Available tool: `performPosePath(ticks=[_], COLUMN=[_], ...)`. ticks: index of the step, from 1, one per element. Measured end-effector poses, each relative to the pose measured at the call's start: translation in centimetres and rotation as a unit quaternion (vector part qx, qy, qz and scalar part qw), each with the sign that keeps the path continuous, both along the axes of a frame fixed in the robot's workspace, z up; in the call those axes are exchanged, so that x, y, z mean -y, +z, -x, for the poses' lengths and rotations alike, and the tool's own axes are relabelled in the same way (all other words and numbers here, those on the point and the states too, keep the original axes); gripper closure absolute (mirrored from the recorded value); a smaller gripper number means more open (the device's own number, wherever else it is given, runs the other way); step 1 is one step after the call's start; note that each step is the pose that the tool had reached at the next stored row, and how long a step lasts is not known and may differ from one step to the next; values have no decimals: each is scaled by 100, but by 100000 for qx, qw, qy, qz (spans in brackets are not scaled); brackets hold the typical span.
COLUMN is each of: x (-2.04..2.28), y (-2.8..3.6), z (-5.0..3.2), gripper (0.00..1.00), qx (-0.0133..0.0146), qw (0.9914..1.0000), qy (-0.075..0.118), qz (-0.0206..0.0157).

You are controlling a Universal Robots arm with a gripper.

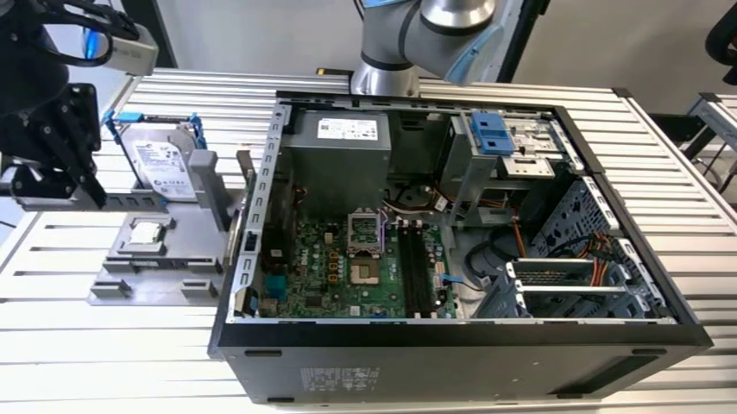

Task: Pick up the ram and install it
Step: 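Pick up the ram and move it above insertion slot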

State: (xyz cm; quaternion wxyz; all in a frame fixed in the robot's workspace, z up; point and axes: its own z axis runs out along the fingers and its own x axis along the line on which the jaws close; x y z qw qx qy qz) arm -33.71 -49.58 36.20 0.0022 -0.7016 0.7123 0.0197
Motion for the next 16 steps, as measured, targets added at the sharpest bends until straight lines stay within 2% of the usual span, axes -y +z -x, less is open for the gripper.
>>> performPosePath(ticks=[8,16], x=[0,-1], y=[142,156], z=[0,-4], gripper=[100,100], qx=[-4,-6], qw=[100000,100000], qy=[6,-3], qz=[2,8])
